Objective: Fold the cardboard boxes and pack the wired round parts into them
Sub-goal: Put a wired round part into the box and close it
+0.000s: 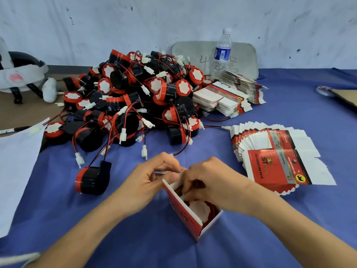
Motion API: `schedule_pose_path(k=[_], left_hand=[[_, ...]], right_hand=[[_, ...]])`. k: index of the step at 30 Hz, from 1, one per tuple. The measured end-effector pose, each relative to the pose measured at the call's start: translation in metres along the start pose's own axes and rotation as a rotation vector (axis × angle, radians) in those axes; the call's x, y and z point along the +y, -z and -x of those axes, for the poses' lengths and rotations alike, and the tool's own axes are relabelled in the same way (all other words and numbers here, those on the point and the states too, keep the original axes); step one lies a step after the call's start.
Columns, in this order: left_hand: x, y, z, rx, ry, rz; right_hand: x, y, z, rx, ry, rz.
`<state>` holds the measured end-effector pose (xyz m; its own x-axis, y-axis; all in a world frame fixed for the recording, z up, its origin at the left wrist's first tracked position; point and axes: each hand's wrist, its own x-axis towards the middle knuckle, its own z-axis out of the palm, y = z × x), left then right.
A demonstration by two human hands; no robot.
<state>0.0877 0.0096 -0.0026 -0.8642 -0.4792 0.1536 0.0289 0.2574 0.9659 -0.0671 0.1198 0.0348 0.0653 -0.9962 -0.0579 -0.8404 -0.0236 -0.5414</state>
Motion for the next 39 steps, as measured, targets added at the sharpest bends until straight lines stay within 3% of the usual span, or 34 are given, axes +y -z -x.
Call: schedule_pose_path(k=[5, 13, 16, 18, 20, 23, 26, 29, 32, 35, 37, 39], left_hand=[[-0.002, 0.000, -0.002, 0.036, -0.003, -0.024], [-0.012, -0.019, 0.018, 0.229, 0.045, 0.212], [-0.010, -0.027, 0.014, 0.252, 0.110, 0.180], [-0.015, -0.032, 0.023, 0.145, 0.101, 0.169], [-0.011, -0.039, 0.028, 0.156, 0.075, 0.218], [0.003, -0.051, 0.020, 0.296, 0.128, 0.257], [0.005, -0.052, 0.014, 0.339, 0.118, 0.242], [0.010, -0.050, 0.009, 0.391, 0.073, 0.229], [0.008, -0.048, 0.012, 0.437, 0.034, 0.216], [-0.005, -0.050, 0.025, 0.547, 0.008, 0.191], [-0.017, -0.050, 0.029, 0.603, -0.053, 0.139], [-0.021, -0.055, 0.030, 0.542, -0.119, 0.063]], right_hand=[[-0.001, -0.004, -0.001, 0.041, -0.011, 0.073], [0.013, -0.009, -0.004, 0.040, -0.259, -0.212], [0.010, -0.011, -0.009, 0.084, -0.265, -0.191], [0.007, -0.014, -0.013, 0.102, -0.285, -0.137], [0.005, -0.017, -0.017, 0.112, -0.302, -0.082], [0.008, -0.020, -0.018, 0.054, -0.286, -0.040], [0.014, -0.023, -0.017, -0.063, -0.280, -0.049], [0.020, -0.024, -0.019, -0.069, -0.266, -0.055], [0.028, -0.031, -0.021, 0.050, -0.258, -0.177], [0.035, -0.038, -0.021, 0.321, -0.388, -0.499], [0.041, -0.041, -0.022, 0.512, -0.439, -0.508], [0.042, -0.042, -0.022, 0.608, -0.470, -0.532]])
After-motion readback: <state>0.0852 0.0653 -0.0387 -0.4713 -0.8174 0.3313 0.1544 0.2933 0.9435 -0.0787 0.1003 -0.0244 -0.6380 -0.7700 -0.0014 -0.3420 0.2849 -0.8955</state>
